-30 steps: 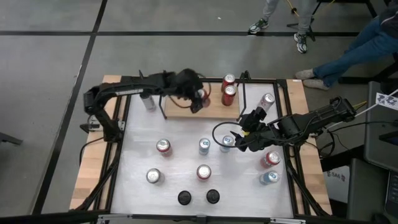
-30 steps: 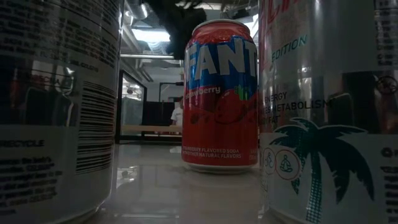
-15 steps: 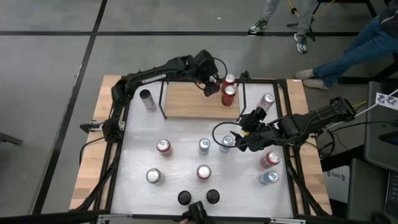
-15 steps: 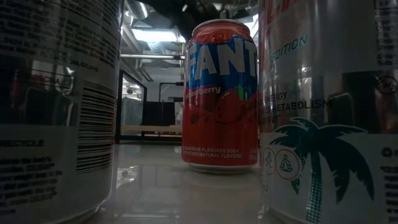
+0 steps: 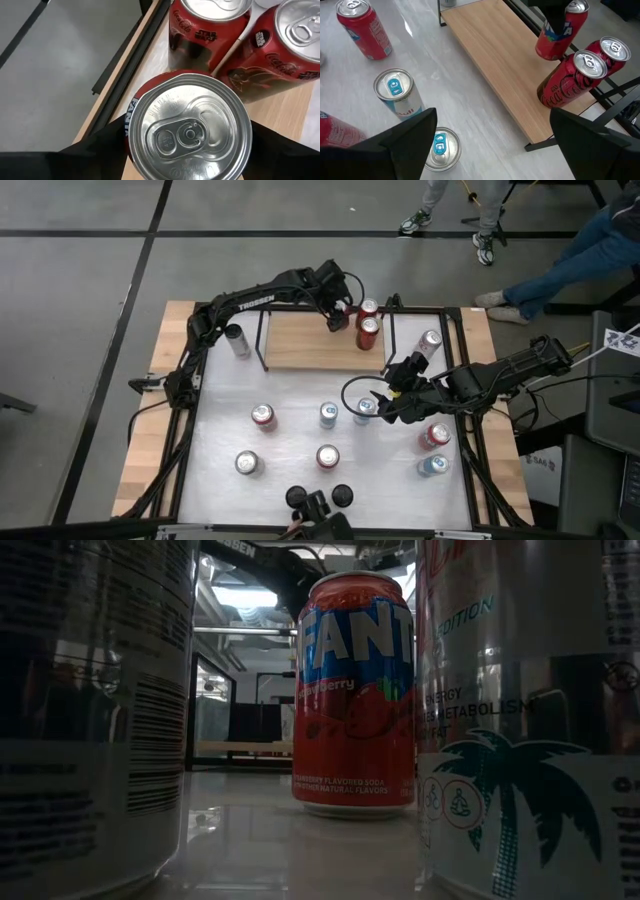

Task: Place canned beverage on shelf
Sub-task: Put the middle and pink soda can on the shelf

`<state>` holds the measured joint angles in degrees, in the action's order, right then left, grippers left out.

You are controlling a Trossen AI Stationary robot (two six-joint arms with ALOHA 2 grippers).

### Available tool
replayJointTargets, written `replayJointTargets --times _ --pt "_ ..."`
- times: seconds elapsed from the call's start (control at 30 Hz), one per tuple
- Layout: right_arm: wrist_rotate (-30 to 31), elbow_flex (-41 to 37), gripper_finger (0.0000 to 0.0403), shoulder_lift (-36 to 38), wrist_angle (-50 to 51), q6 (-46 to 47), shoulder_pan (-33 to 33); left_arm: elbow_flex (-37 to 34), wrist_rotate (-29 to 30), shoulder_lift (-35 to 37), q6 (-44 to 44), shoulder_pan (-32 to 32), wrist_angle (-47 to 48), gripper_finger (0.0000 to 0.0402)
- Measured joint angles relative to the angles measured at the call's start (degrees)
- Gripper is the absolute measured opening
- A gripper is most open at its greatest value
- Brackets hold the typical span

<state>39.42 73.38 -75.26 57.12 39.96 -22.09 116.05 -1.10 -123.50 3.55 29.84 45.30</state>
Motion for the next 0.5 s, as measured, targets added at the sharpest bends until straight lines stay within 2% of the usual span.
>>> replayJointTargets --times 0.5 --pt "0.0 0.0 0.0376 0.0 0.0 0.0 0.0 0.0 -0.1 0.0 -1.5 -0.1 4.5 0.0277"
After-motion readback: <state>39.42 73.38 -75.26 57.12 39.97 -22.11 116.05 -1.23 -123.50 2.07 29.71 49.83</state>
